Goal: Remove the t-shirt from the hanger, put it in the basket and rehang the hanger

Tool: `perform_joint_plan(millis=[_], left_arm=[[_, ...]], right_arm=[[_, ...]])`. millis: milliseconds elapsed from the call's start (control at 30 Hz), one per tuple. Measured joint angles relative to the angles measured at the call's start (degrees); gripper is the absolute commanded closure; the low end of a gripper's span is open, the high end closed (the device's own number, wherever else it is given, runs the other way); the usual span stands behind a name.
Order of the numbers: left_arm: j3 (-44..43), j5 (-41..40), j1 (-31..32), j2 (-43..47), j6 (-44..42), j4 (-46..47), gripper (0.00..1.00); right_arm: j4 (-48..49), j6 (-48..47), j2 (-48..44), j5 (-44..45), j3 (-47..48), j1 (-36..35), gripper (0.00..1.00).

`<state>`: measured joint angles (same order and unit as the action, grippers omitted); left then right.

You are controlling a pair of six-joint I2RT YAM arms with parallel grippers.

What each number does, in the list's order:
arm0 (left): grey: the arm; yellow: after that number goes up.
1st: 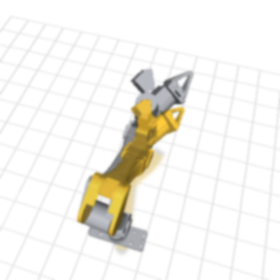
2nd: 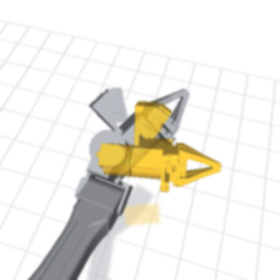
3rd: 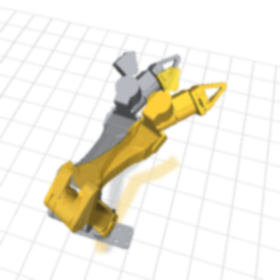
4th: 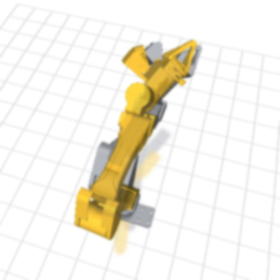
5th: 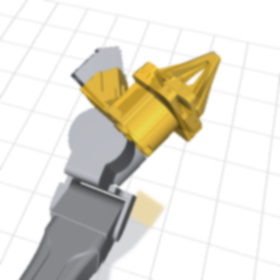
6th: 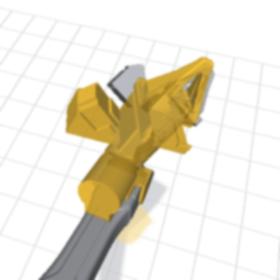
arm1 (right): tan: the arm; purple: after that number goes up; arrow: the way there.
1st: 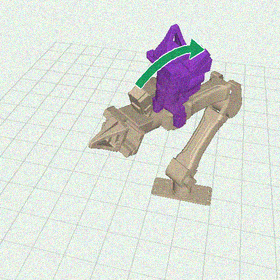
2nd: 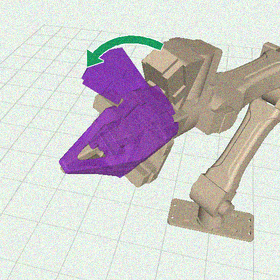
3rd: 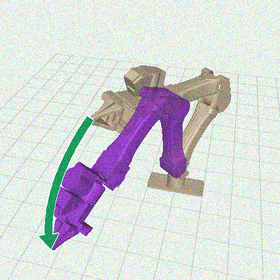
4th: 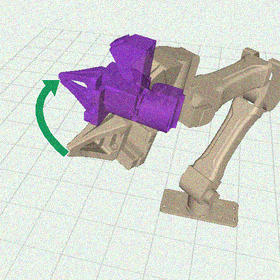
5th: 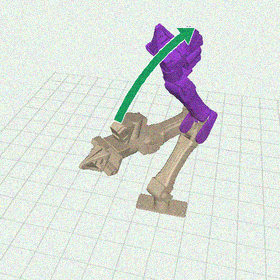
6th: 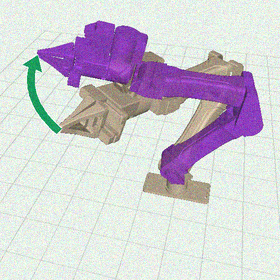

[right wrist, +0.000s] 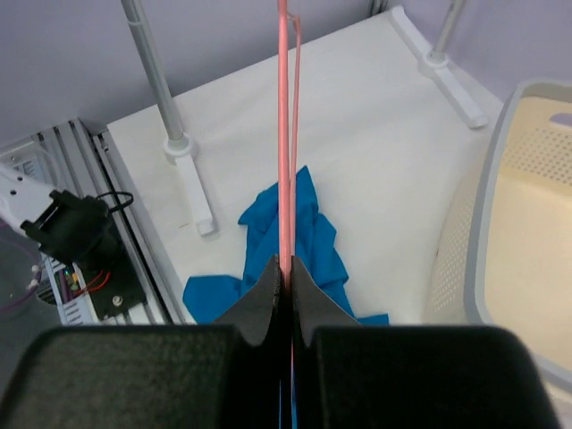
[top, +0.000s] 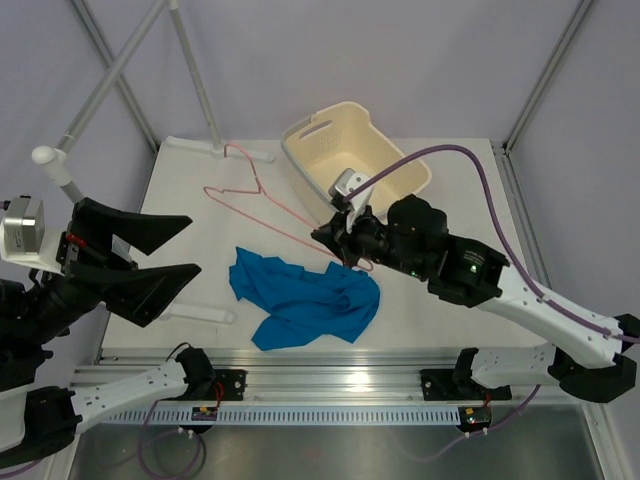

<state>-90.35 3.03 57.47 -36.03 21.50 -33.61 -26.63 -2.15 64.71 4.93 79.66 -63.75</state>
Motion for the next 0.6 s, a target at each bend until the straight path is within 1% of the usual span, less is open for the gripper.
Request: perform_joint_plan(millis=[200, 300, 433, 600], left_arm=[[1.3, 6.0, 0.0, 0.7, 0.6, 3.3, 0.01], [2.1, 8.4, 0.0, 1.0, 0.9, 4.2, 0.01], [2.8, 10.5, 0.0, 2.7, 1.5, 5.3, 0.01], [2.8, 12.0, 0.0, 5.4, 2.7, 7.2, 0.01]], right_arm=[[7.3, -1.7, 12.5, 0.6, 11.4, 0.0, 1.0], [11.8, -1.8, 17.7, 2.0, 14.8, 0.0, 1.0], [16.0, -1.7, 25.8, 2.9, 19.6, 0.1, 1.0], [19.0, -1.0, 36.9, 1.3, 28.7, 1.0, 1.0]])
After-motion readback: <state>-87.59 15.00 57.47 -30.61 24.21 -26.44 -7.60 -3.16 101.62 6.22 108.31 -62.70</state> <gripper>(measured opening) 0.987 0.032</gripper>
